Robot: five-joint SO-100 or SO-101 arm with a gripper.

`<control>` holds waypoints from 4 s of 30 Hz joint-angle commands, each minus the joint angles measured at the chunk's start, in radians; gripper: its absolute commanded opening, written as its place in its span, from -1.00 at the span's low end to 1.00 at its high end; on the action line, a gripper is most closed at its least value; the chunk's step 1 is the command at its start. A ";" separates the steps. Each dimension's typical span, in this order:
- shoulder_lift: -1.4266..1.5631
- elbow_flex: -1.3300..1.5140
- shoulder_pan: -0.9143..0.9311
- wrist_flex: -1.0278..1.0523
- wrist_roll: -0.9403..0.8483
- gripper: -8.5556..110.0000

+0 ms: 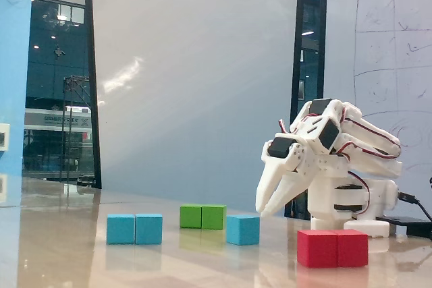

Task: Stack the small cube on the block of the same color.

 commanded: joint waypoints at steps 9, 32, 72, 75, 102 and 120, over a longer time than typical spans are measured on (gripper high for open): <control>0.032 -0.046 0.003 0.000 0.003 -0.82; 0.032 -0.046 0.003 0.000 0.003 -0.82; 0.005 -0.164 -0.008 0.006 0.002 -0.81; -0.106 -0.247 -0.009 0.006 0.002 -0.81; -1.305 -1.092 -0.005 0.258 0.018 -0.81; -1.555 -1.210 0.037 0.195 0.058 -0.39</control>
